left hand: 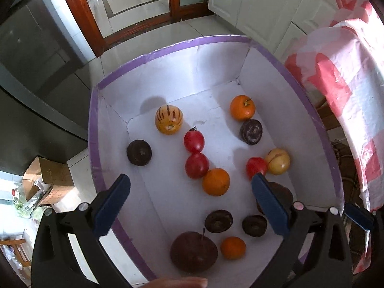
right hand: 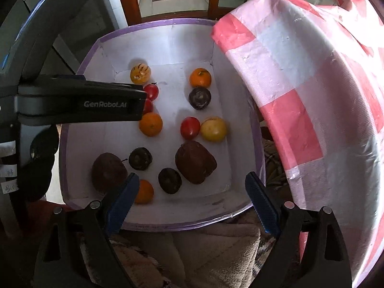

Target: Organize fruits

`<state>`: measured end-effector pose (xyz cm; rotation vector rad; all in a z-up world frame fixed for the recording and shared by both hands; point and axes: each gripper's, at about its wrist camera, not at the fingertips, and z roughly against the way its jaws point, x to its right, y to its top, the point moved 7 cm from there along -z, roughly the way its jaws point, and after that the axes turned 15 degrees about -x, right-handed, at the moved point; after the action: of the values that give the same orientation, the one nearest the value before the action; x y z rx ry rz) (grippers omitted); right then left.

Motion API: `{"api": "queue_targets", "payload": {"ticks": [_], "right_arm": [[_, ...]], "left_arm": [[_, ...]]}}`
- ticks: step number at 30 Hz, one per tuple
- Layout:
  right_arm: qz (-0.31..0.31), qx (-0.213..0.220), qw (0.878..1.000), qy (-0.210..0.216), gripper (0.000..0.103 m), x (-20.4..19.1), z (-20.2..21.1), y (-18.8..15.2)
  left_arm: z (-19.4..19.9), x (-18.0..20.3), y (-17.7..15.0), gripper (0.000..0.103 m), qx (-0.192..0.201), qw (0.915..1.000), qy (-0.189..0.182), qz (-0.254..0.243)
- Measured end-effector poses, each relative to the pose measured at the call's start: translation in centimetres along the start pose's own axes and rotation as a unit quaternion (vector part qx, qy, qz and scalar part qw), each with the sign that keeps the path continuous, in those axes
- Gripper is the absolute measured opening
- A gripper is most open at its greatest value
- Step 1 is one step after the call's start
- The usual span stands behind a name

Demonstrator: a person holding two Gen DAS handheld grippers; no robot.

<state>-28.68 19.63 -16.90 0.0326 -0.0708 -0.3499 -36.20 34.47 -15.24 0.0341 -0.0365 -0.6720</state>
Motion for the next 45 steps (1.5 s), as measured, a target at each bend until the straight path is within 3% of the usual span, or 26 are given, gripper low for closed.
{"api": "queue_targets", "payload": {"ticks": [45], "right_arm": [[0.006,-0.013,1.0,0.008,0.087,0.1,-0.5,-0.2]], "left_arm": [[-1.2,0.9,0.3,0.101,-0.019,0.9998,0.0,-0.007]]}}
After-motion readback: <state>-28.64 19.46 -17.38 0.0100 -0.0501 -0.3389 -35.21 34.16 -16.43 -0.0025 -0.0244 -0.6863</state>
